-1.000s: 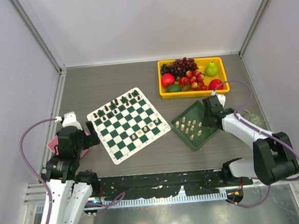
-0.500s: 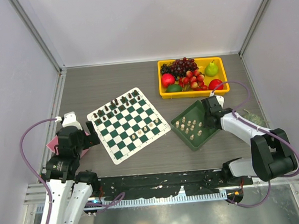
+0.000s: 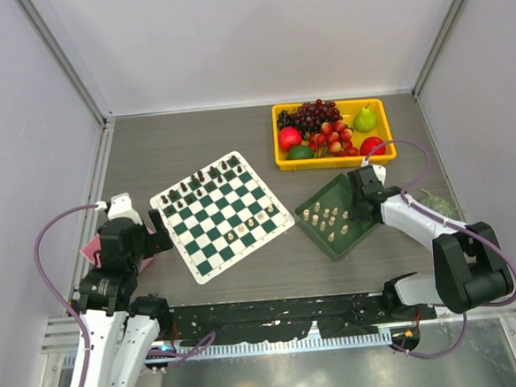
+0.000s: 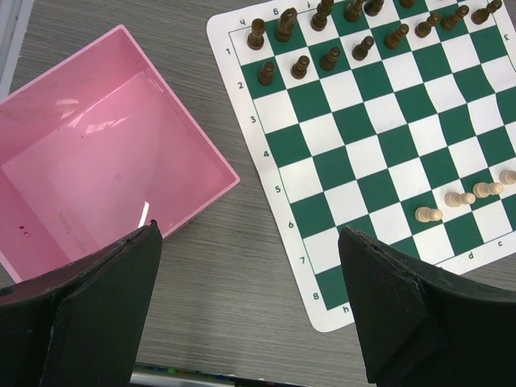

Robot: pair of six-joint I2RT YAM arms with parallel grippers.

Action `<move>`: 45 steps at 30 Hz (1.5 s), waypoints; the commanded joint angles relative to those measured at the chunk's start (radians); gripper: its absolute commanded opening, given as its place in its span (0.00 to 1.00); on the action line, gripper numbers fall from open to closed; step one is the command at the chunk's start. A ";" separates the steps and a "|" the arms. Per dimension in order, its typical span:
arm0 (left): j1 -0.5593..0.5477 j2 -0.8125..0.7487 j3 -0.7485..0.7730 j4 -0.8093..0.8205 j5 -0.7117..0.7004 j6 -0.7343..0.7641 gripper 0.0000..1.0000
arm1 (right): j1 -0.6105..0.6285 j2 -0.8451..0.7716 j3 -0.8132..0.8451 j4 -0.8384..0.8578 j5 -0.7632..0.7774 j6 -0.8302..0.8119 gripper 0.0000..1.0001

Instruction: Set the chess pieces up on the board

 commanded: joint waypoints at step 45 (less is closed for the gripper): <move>0.006 -0.001 0.023 0.037 0.012 0.000 0.99 | -0.004 -0.074 0.058 -0.009 -0.001 -0.027 0.13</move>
